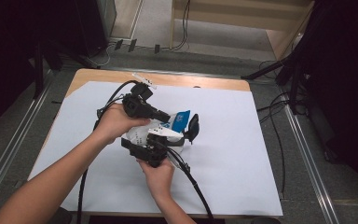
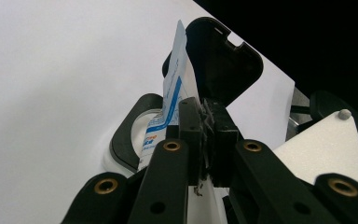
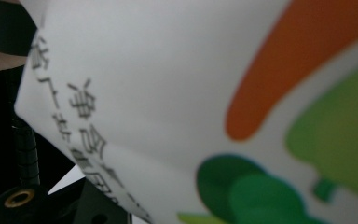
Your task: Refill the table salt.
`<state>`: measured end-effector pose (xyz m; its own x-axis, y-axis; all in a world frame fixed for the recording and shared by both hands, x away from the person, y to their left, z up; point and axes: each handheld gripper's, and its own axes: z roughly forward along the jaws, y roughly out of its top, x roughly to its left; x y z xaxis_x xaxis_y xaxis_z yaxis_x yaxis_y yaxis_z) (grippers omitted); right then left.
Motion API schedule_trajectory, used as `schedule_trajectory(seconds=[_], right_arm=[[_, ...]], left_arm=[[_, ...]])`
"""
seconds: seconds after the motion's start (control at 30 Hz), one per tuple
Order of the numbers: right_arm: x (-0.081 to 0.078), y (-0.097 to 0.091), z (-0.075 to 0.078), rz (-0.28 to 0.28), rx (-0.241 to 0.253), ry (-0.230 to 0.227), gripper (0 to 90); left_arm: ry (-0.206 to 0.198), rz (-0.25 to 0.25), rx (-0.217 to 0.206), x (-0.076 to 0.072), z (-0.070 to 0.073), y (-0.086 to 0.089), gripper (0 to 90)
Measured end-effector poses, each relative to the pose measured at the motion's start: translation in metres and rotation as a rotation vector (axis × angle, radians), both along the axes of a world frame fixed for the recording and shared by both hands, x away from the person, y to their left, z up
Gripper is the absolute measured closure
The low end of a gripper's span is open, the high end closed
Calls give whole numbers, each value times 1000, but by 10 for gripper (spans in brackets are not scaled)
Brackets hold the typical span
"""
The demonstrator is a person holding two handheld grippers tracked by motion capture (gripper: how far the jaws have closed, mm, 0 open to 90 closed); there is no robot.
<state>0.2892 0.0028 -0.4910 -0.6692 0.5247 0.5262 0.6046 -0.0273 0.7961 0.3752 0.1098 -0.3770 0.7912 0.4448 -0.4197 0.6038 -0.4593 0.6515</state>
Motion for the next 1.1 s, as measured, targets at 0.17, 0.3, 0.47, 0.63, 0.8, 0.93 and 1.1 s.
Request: schedule_trajectory(seconds=[0.17, 0.3, 0.47, 0.63, 0.8, 0.93, 1.1], right_arm=[[1, -1, 0, 2, 5, 2, 536], [1, -1, -1, 5, 7, -4, 533], [1, -3, -3, 6, -8, 2, 530], [3, -3, -2, 10, 27, 21, 532], [3, -4, 0, 19, 68, 32, 522], [3, -4, 1, 16, 85, 34, 492], [3, -5, 1, 17, 65, 24, 490]], left_arm=[[2, -2, 5, 0, 1, 0, 877], [-15, -4, 10, -1, 2, -1, 877], [-12, -3, 19, 0, 0, -1, 880], [-9, 0, 22, 1, 3, -3, 879], [-3, -1, 31, 1, 6, -5, 877], [-9, -6, 35, -1, 8, -7, 874], [-20, -9, 26, -1, 8, -4, 875]])
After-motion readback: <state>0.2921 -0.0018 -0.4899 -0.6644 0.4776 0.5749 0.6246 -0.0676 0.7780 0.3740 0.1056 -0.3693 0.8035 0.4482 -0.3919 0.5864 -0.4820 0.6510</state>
